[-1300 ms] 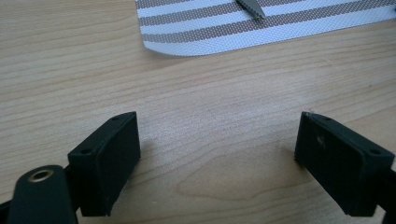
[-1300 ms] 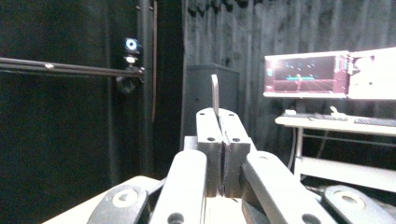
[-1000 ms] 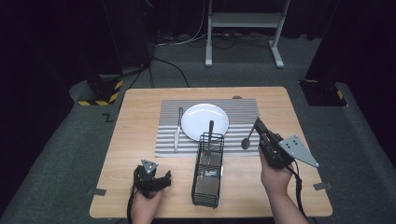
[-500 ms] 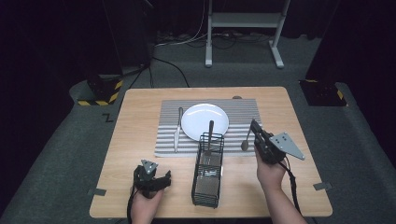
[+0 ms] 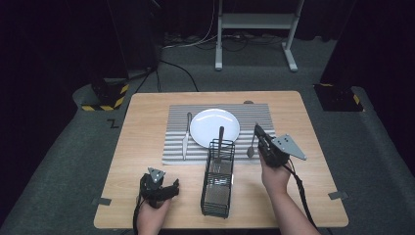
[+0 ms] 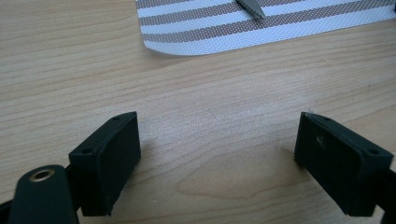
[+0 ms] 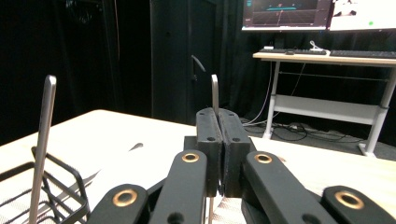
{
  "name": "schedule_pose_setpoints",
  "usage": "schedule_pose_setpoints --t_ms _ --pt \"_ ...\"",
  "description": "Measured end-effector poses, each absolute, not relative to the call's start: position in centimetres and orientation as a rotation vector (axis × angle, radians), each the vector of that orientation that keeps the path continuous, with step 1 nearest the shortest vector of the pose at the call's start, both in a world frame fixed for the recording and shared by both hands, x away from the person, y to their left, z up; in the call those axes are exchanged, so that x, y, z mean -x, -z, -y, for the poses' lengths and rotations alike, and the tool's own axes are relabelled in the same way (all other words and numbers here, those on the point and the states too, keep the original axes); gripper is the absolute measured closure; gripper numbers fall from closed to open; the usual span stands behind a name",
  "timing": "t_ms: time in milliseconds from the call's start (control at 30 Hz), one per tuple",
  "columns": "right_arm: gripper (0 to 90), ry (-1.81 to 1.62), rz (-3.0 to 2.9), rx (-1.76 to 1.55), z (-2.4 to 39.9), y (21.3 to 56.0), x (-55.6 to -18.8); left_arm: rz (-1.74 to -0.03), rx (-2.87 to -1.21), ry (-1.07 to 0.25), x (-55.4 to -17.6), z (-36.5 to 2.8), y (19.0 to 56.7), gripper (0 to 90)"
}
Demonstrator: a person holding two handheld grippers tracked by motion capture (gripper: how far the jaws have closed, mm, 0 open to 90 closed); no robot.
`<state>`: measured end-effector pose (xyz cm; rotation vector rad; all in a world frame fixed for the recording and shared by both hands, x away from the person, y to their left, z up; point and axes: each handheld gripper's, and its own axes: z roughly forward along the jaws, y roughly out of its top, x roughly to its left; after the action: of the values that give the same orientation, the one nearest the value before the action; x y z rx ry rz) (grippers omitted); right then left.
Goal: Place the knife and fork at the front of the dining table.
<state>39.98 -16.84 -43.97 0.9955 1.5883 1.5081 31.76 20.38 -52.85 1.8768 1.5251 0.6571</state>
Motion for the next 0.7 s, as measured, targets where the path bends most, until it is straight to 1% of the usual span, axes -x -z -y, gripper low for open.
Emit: schedule_pose_setpoints --t_ms 400,700 --pt "88.9 -1.499 -1.613 -1.008 16.5 44.8 -40.4 -1.526 -1.875 -0.657 -31.7 -20.4 52.9 14.3" --pt "88.7 -1.510 -1.615 -1.053 16.8 45.3 -42.1 -1.526 -1.876 -0.657 -31.7 -20.4 52.9 14.3"
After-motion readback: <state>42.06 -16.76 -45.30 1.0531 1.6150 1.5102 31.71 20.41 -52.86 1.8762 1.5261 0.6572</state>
